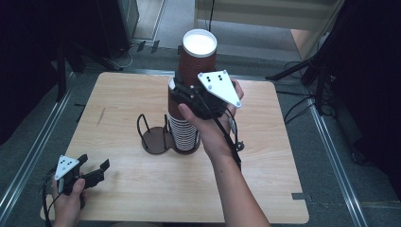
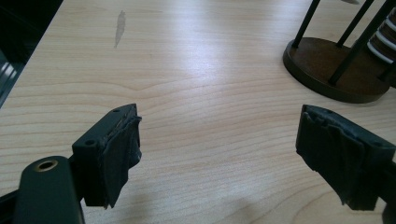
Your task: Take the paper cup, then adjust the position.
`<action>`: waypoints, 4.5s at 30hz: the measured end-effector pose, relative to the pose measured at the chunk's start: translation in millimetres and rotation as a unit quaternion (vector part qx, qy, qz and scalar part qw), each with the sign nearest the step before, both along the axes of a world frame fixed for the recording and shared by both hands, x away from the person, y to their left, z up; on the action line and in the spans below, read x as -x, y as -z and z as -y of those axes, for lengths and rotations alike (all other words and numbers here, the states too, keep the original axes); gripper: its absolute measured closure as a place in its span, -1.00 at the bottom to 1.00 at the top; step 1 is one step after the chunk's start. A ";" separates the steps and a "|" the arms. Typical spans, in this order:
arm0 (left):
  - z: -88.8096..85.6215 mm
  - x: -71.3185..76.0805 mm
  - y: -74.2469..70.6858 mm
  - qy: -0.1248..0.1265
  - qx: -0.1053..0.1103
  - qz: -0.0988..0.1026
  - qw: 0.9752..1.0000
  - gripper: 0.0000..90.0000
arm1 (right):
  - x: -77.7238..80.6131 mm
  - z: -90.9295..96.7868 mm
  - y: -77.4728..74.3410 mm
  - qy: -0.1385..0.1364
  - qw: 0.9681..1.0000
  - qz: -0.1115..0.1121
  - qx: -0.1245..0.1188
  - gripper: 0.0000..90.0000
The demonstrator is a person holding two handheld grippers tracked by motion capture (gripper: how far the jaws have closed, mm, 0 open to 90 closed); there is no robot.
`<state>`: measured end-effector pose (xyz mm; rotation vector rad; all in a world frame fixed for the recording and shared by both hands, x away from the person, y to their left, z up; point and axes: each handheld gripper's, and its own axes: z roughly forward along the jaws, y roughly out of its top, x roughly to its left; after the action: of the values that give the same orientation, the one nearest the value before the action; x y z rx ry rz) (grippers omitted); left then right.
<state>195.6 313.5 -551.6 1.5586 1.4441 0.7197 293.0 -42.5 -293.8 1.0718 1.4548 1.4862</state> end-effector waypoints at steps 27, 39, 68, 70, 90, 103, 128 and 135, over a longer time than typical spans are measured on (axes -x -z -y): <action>0.7 0.0 0.0 -0.001 -0.002 0.000 1.000 -0.68 | 13.8 42.6 14.5 0.030 1.000 -0.001 0.001 -0.79; 0.9 0.0 -0.1 -0.002 -0.003 -0.001 1.000 -0.68 | 22.4 58.1 28.5 0.039 0.999 -0.009 0.006 -0.79; 1.8 0.5 -0.2 -0.004 -0.004 0.001 1.000 -0.68 | 42.6 97.1 91.3 0.058 0.997 -0.042 0.004 -0.79; 1.8 0.6 -0.2 -0.003 -0.005 0.001 1.000 -0.68 | 43.5 98.5 96.1 0.058 0.997 -0.045 0.007 -0.79; 6.9 5.1 -2.4 -0.002 -0.034 0.013 0.999 -0.68 | 53.5 108.7 139.8 0.057 0.996 -0.073 0.005 -0.79; 23.5 2.7 -42.4 0.014 -0.034 0.024 0.999 -0.68 | 58.6 111.6 162.7 0.050 0.994 -0.094 0.016 -0.79; 98.1 -5.4 -86.8 0.140 -0.028 0.063 0.988 -0.68 | 63.5 93.6 185.0 0.038 0.992 -0.104 0.060 -0.79; 109.8 -5.5 -85.2 0.162 -0.034 0.063 0.984 -0.68 | 68.0 82.5 192.7 0.032 0.990 -0.102 0.094 -0.79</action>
<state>201.2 203.7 -466.4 1.7172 1.0490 0.6643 225.0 -125.0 -486.4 1.1675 1.6495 1.1946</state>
